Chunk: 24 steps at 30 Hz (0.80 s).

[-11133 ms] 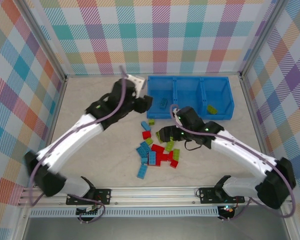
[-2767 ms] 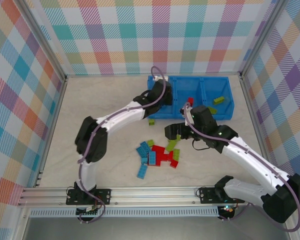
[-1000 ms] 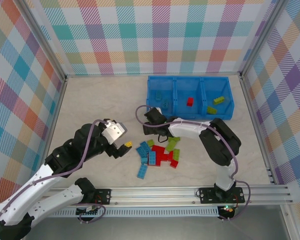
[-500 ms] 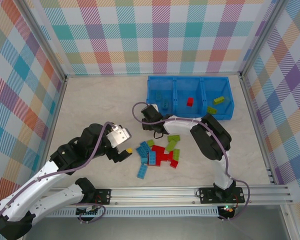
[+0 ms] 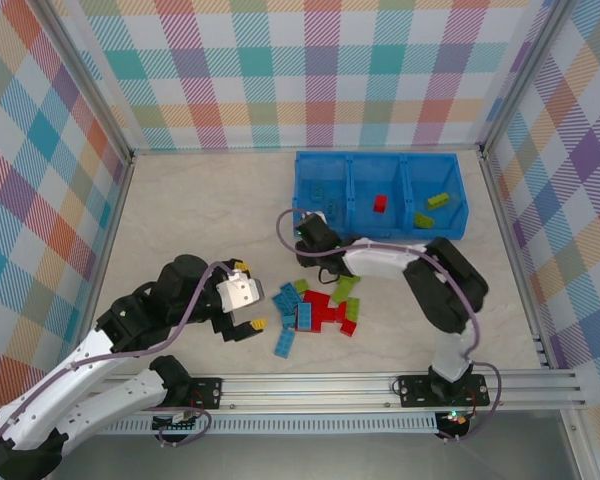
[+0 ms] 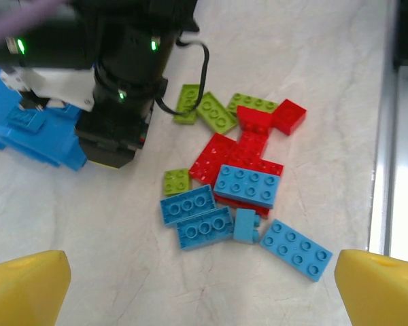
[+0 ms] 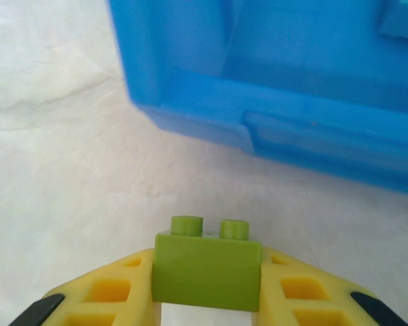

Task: Sort the legos into containers by color

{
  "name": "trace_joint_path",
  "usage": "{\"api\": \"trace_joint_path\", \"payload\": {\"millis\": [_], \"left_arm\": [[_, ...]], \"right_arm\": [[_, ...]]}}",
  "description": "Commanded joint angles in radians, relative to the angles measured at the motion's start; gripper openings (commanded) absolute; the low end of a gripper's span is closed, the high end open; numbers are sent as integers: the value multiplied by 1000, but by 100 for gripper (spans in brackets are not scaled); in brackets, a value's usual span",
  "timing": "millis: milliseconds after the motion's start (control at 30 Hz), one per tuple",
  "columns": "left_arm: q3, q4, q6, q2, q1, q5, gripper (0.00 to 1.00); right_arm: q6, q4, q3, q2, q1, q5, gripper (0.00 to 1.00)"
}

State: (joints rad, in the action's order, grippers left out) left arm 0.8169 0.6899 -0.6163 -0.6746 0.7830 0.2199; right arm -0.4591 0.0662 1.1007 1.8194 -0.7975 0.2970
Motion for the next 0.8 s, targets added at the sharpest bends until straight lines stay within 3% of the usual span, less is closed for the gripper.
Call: {"api": "trace_joint_path", "payload": {"millis": [0,167,333,533,700,767], "left_arm": [[-13,-15,-37,34,4,80,100],[-10,-33,-20,53,4,33,100],[-4,-48,18,71,4,-106,100],[-15,-70,37,94,3,-175,100],[-23,-99,56,96,4,-225,100],[-27,-111,66,93,4,-245,100]], "right_arm": [[34,-69,-72,-187,8,-28,26],[61,-48,-161,-435,93,25,26],[45,27,-157,-549,370,-24,24],[0,80,-61,-399,699,-126,24],[-56,107,50,-209,841,-199,24],[-63,136,107,-143,864,-235,29]]}}
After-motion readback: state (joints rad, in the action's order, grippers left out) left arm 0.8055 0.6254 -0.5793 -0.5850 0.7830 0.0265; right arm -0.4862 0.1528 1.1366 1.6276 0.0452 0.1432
